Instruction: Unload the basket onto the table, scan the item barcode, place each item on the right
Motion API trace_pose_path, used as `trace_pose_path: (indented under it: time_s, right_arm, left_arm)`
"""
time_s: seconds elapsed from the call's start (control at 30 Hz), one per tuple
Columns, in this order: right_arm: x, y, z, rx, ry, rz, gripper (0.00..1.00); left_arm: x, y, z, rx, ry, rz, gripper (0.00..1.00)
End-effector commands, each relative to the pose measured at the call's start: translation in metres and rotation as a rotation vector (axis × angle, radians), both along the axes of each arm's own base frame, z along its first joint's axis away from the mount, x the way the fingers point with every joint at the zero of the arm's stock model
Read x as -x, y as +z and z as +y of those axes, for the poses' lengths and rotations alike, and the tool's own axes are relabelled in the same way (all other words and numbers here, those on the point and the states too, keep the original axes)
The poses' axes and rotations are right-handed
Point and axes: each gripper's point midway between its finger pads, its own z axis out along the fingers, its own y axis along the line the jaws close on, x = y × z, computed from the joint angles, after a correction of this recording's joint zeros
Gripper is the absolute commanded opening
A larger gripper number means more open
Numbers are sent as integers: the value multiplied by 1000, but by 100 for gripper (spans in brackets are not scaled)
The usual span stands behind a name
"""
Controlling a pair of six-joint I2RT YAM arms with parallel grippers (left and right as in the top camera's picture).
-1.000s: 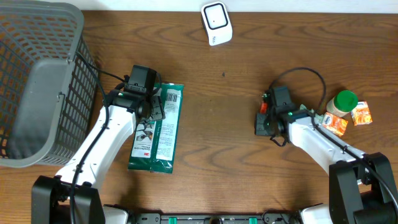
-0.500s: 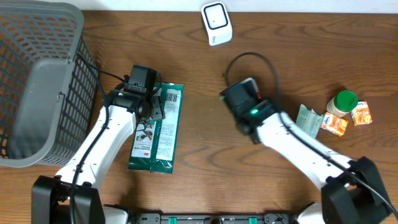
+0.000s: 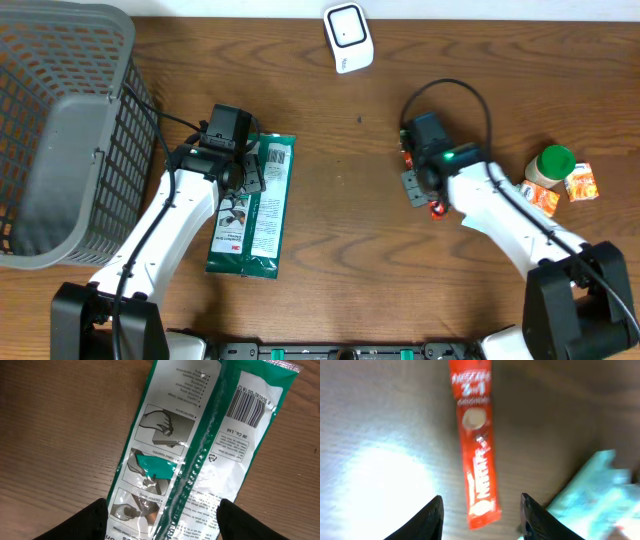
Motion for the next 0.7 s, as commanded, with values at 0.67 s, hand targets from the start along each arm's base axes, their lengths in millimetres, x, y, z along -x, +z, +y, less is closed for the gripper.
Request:
trace_pose_path:
  time_s: [0.67]
  right_arm:
    - [29,-72,-17,-103,-12,26,13]
  left_arm:
    - [-1,0,4,-17,7,1,71]
